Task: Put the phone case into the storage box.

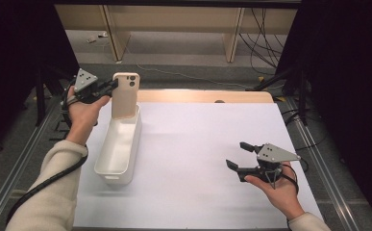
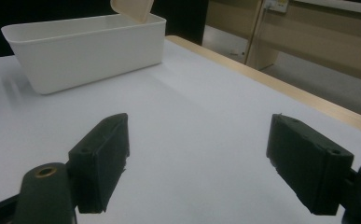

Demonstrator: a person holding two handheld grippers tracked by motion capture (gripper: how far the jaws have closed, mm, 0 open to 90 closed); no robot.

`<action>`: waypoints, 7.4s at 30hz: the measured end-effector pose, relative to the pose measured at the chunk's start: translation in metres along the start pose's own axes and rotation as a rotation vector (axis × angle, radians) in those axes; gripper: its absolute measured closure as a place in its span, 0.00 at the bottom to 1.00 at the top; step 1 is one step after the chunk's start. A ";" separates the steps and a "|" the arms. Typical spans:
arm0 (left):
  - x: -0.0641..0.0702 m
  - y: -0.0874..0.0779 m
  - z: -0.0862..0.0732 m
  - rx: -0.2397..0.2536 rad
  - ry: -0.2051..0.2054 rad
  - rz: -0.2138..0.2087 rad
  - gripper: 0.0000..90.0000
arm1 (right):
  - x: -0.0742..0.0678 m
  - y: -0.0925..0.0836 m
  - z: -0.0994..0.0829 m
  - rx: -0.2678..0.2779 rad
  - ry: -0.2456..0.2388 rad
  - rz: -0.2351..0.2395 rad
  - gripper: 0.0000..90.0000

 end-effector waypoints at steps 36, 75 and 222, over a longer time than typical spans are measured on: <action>-0.005 0.018 -0.010 -0.031 -0.006 0.010 0.91 | -0.001 0.000 0.000 0.004 0.000 0.002 0.25; -0.013 0.029 -0.032 -0.076 -0.033 0.019 0.91 | -0.001 0.001 -0.001 -0.002 0.000 0.008 0.25; -0.032 0.037 -0.082 -0.171 -0.126 0.040 0.86 | -0.003 0.002 -0.004 -0.016 -0.001 0.020 0.25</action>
Point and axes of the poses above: each handheld gripper's, and its own axes: y roughly forward along the jaws, z roughly out of its top, x roughly to its right, the point moved 10 cm from there along y, roughly forward along the jaws, and after that the axes turned 3 degrees about -z, right-handed, at the moved point
